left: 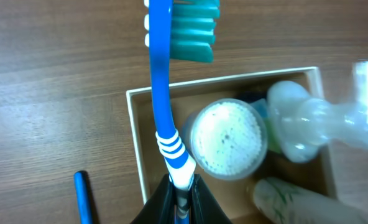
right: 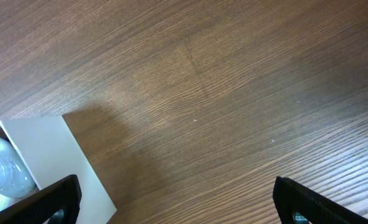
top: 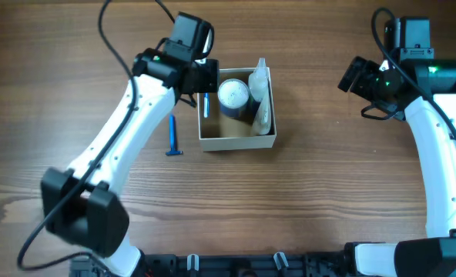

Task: Pack container
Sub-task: 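Place the toothbrush into the box beside the tub, then grasp the blue razor with the left gripper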

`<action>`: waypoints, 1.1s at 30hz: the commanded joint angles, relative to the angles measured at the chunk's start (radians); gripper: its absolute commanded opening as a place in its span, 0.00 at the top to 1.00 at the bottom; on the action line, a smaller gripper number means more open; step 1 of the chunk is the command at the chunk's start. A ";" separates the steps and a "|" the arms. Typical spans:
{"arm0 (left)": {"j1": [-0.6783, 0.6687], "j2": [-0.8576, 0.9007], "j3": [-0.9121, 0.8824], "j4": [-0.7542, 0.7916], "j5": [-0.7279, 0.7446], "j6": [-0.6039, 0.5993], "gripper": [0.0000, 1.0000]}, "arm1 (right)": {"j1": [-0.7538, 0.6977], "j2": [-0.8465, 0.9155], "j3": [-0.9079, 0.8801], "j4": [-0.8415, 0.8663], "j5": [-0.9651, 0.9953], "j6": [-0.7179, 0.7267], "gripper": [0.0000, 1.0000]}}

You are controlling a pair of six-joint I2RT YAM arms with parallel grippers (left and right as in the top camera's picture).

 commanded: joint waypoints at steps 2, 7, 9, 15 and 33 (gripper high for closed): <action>-0.001 0.085 -0.002 -0.021 0.000 -0.072 0.89 | -0.003 0.013 0.005 0.003 -0.005 0.010 0.00; 0.000 0.060 -0.002 -0.123 0.041 -0.090 0.62 | -0.003 0.013 0.005 0.003 -0.005 0.009 0.00; 0.012 0.027 -0.002 -0.161 0.039 -0.090 0.44 | -0.003 0.013 0.005 0.003 -0.005 0.010 0.00; 0.107 0.002 -0.003 -0.274 -0.085 -0.090 0.38 | -0.003 0.013 0.005 0.003 -0.005 0.010 0.00; 0.235 0.230 -0.244 -0.053 0.019 0.077 0.49 | -0.003 0.013 0.005 0.003 -0.005 0.010 0.00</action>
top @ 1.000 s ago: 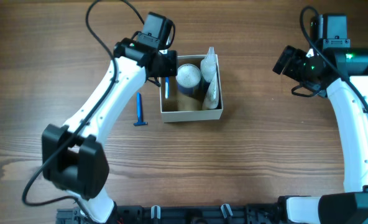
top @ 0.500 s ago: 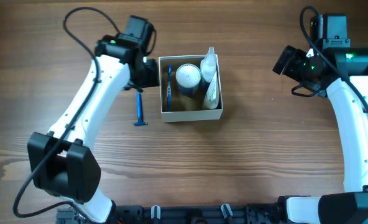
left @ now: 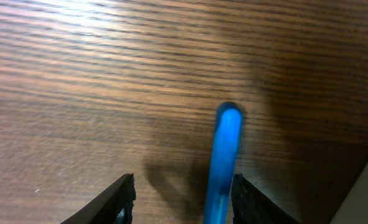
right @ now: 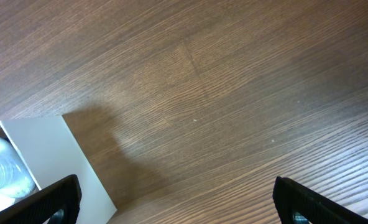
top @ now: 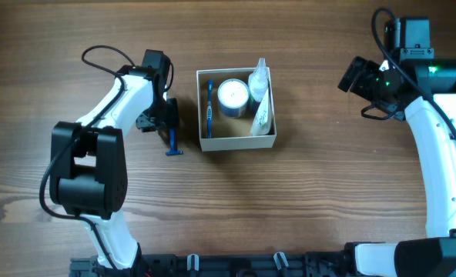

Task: Pack container
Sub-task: 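Grasp the blue razor with the left gripper, then place the razor into the box and release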

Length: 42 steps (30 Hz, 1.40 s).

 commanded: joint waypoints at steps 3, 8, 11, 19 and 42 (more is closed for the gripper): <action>-0.002 0.043 -0.005 0.004 0.035 0.045 0.49 | -0.003 0.013 0.005 0.003 -0.005 0.010 0.00; -0.002 0.089 -0.009 -0.010 0.042 0.067 0.76 | -0.003 0.013 0.005 0.003 -0.005 0.010 0.00; -0.001 0.074 -0.003 -0.020 0.041 0.066 0.85 | -0.003 0.013 0.005 0.003 -0.005 0.010 0.00; -0.034 -0.087 0.230 -0.254 0.093 0.032 0.91 | -0.003 0.013 0.005 0.003 -0.005 0.010 0.00; -0.232 -0.206 0.290 -0.068 0.037 -0.021 0.19 | -0.003 0.013 0.005 0.003 -0.005 0.010 0.00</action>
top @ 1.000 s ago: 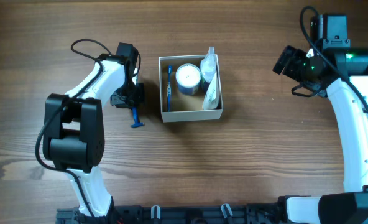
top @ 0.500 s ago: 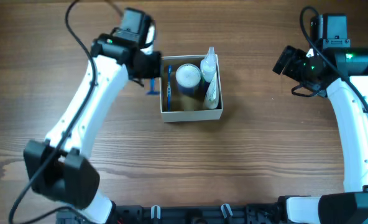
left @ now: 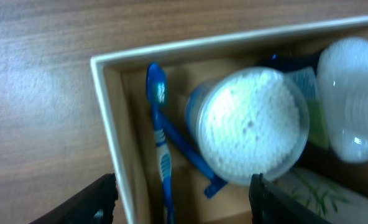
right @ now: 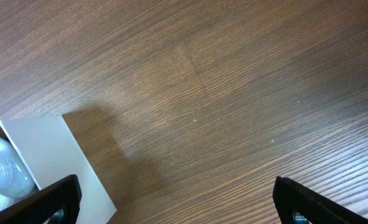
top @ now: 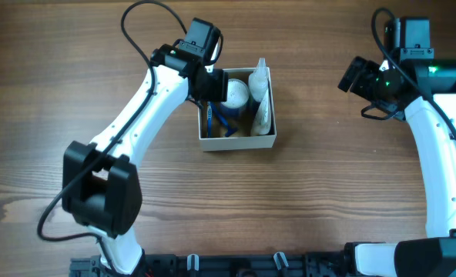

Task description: Pack container

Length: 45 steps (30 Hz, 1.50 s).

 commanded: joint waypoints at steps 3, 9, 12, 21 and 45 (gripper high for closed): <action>0.014 -0.244 0.014 -0.097 -0.014 -0.002 0.00 | -0.003 0.013 0.005 0.003 -0.005 0.010 0.00; 0.013 -0.489 0.014 -0.206 -0.014 0.000 0.00 | -0.003 0.013 0.005 0.003 -0.005 0.010 0.00; 0.018 -0.561 0.014 -0.217 -0.027 0.011 0.00 | -0.003 0.013 0.005 0.003 -0.005 0.010 0.00; 0.101 -0.723 -0.073 -0.114 -0.081 0.032 0.00 | -0.003 0.013 0.005 0.003 -0.005 0.010 0.00; 0.292 -1.614 -1.490 0.711 0.032 0.043 0.00 | -0.003 0.013 0.005 0.003 -0.005 0.010 0.00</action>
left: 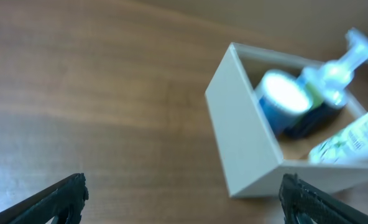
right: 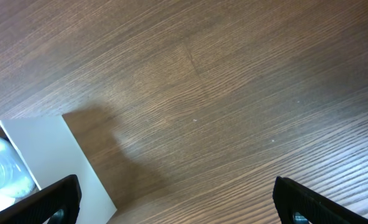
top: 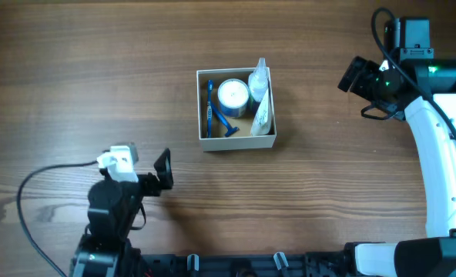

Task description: Pack container

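The white box (top: 202,141) stands at mid-table. In it are a blue toothbrush (top: 209,108), a blue razor (top: 227,125), a jar of cotton swabs (top: 233,94), a clear pump bottle (top: 257,77) and a white tube (top: 263,115). My left gripper (top: 163,171) is open and holds nothing, low at the near left, well away from the box. The left wrist view shows the box (left: 243,149) ahead, with the jar (left: 283,92) and the bottle (left: 336,78) inside. My right gripper (top: 351,75) stands open at the far right, with only the box corner (right: 47,155) in its view.
Bare wooden tabletop (top: 328,192) surrounds the box on all sides. A black cable (top: 35,185) loops from the left arm at the near left. The right arm's white link (top: 444,161) runs along the right edge.
The left gripper was open right over the box. Now the left arm is down at the near left of the table, far from the box. Box contents and right arm are unchanged.
First the left gripper held the toothbrush over the box while the razor lay on the table to its left. Then the toothbrush lay in the box and the open gripper was at the razor. Then the razor was in the box. Now the arm is withdrawn.
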`<action>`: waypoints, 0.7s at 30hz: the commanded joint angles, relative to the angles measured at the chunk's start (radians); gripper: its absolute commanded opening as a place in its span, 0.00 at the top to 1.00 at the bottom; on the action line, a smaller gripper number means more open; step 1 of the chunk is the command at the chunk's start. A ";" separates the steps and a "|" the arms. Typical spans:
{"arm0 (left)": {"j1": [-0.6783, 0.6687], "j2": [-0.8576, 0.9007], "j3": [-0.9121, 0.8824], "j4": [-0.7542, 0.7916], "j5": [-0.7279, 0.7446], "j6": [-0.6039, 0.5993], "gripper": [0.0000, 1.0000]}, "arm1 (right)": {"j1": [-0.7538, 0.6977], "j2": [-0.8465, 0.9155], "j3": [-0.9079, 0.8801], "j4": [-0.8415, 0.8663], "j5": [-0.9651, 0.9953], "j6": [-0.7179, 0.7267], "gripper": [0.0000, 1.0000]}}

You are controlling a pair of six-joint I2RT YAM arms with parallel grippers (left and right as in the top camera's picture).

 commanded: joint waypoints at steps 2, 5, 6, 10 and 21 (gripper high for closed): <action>0.009 -0.128 -0.107 0.019 0.013 0.016 0.00 | -0.003 0.013 0.005 0.003 -0.005 0.010 0.00; 0.009 -0.216 -0.137 0.019 0.013 0.016 0.00 | -0.003 0.013 0.005 0.003 -0.005 0.009 0.00; 0.009 -0.232 -0.137 0.019 0.013 0.016 0.00 | -0.003 0.013 0.005 0.003 -0.005 0.009 0.00; 0.009 -0.294 -0.137 0.019 0.013 0.016 0.00 | -0.003 0.013 0.005 0.003 -0.005 0.009 0.00; 0.009 -0.310 -0.137 0.018 0.013 0.016 0.00 | -0.003 0.013 0.005 0.003 -0.005 0.010 0.00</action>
